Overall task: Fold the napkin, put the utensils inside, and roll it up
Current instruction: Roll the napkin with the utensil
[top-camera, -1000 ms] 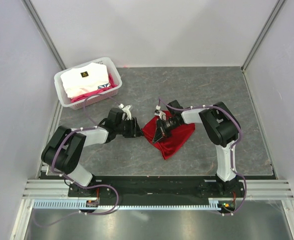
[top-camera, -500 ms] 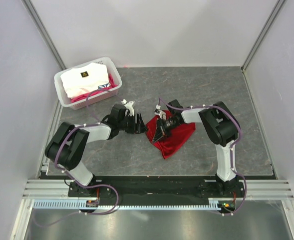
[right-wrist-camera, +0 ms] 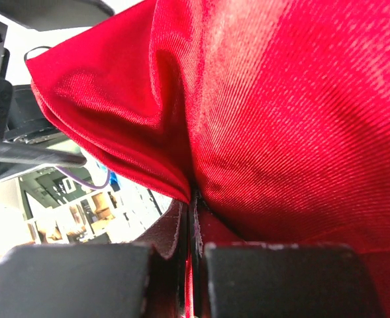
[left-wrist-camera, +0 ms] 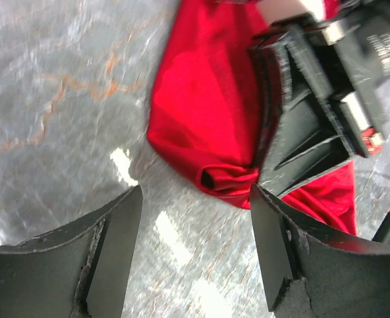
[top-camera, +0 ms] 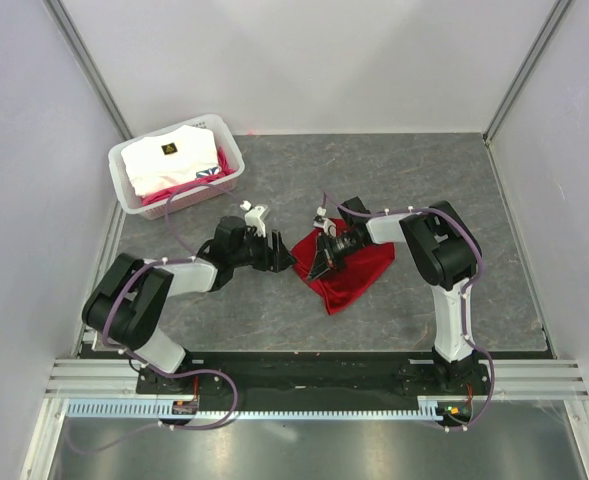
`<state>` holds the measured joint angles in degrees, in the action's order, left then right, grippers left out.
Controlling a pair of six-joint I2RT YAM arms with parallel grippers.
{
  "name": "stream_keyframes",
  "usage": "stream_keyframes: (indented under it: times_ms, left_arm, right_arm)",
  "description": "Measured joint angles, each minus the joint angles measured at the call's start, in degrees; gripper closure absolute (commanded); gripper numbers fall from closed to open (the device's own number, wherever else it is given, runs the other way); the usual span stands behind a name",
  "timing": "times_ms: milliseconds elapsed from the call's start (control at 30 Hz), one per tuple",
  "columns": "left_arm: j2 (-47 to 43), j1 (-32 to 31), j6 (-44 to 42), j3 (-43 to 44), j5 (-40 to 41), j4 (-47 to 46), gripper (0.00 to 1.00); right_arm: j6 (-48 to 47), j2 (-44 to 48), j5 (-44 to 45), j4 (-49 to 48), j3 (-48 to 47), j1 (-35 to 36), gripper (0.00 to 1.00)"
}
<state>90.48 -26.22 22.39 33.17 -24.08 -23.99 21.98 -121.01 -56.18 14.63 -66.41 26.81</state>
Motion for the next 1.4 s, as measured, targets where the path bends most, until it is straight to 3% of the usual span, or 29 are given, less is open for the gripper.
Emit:
stream_keyframes:
  times_ms: [233,667,800,1033,1400]
  left_arm:
    - [-0.55,0.0,-0.63,-0.02,-0.02,-5.16,0.26]
    - [3.3,-0.02,-0.63,3.13,-0.28,-6.54,0.39]
    - [3.74,0.0,-0.63,3.82,0.04,-6.58,0.28]
    - [3.04,0.0,-0.63,3.87,-0.31,-6.36,0.25]
    - [-22.34,0.0,0.09,-9.51,5.6,-0.42,0.23]
  right_arm:
    - [0.5,-0.59,-1.03,0.0,-0.28,-0.68,1.0]
    - [0.59,-0.61,-1.03,0.02,-0.31,-0.7,1.0]
    - [1.01,-0.66,-1.09,0.0,-0.31,-0.81,1.0]
    - [1.66,-1.73,-3.65,0.09,-0.57,-1.97,1.0]
    - [-0.44,-0.09,-5.88,0.37,3.74,1.51,1.0]
